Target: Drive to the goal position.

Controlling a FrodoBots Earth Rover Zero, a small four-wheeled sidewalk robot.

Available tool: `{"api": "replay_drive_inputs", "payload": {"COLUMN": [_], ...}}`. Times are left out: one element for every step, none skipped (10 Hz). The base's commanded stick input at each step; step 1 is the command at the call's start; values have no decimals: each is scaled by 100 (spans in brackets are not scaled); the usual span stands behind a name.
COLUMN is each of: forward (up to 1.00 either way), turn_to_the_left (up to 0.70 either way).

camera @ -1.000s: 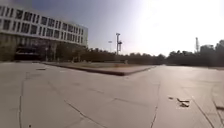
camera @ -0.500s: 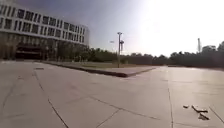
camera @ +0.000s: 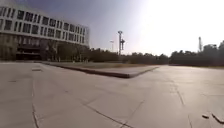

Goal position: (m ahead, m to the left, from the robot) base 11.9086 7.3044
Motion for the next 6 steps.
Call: {"api": "replay_drive_inputs", "payload": {"forward": [70, 70, 70, 70, 70, 70], "turn_to_the_left": [0, 0, 0, 0, 0, 0]}}
